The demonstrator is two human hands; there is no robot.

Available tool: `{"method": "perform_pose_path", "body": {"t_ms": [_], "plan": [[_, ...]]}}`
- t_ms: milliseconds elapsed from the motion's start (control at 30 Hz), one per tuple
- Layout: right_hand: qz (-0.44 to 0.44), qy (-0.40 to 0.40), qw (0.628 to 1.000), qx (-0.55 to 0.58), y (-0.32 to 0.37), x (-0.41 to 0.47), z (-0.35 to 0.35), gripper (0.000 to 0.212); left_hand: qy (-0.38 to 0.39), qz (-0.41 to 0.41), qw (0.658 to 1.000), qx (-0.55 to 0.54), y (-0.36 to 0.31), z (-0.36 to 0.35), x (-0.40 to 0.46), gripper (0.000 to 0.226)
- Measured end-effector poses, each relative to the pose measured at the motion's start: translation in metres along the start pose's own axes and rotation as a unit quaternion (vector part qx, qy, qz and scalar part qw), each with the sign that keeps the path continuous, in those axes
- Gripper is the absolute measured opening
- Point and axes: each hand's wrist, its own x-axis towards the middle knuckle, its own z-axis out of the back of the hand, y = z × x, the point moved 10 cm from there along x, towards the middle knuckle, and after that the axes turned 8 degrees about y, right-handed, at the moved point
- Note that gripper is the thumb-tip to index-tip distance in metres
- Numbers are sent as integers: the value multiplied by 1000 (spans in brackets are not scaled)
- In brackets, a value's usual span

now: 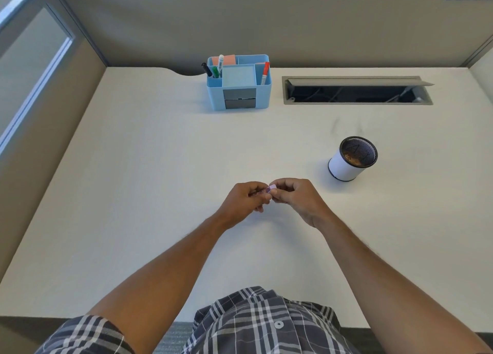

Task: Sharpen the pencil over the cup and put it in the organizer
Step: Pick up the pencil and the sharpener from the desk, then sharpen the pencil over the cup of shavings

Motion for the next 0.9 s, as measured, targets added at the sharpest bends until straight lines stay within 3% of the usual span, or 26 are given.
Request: {"method": "perform_pose_path", "body": {"t_ms": [633, 900], "plan": [[44, -31, 995, -90, 14, -7, -2, 9, -12, -11, 1000, -6, -12, -1, -2, 14], [32, -36, 997, -53, 11, -6, 6, 8, -5, -16, 1000, 2, -10, -3, -7, 21]]}}
